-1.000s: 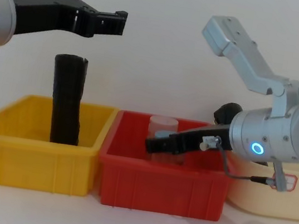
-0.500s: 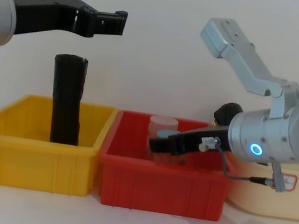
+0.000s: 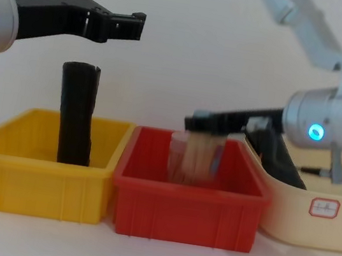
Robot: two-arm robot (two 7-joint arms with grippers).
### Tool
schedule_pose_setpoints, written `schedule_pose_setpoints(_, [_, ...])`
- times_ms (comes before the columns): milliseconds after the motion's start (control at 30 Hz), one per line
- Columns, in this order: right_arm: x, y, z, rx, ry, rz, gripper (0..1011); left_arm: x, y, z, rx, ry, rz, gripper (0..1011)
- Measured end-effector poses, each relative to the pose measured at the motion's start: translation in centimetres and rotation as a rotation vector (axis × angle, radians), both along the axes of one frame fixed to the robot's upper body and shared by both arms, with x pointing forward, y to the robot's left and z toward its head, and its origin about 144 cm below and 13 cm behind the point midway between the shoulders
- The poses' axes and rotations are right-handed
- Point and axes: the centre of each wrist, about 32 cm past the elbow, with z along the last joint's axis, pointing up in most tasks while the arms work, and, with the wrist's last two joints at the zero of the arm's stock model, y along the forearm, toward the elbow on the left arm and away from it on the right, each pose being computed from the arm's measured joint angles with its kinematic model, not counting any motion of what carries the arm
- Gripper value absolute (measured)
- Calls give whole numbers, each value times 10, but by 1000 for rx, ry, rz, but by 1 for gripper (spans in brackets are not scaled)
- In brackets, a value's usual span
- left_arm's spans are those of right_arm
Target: Pick up the garbage bag with the one hand and transfer it to the other hand.
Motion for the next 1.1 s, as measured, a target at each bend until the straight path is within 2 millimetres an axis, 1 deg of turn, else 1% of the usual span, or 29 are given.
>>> schedule_pose_setpoints(133, [-1,-5,10,33,-23,-12,681,0,0,0,0,0,0,1000])
schedule_pose_setpoints(233, [0,-11,21,68,-58,-40,682,0,0,0,0,0,0,1000])
schedule_pose_setpoints(600, [7,-25,41,123,-160,-149,682,0,0,0,0,0,0,1000])
schedule_pose_setpoints(867, [17,-33,44,122,-228,-261,682,0,0,0,0,0,0,1000])
schedule_pose_setpoints(1100, [26,-39,40,94,-273,-359,682,0,0,0,0,0,0,1000])
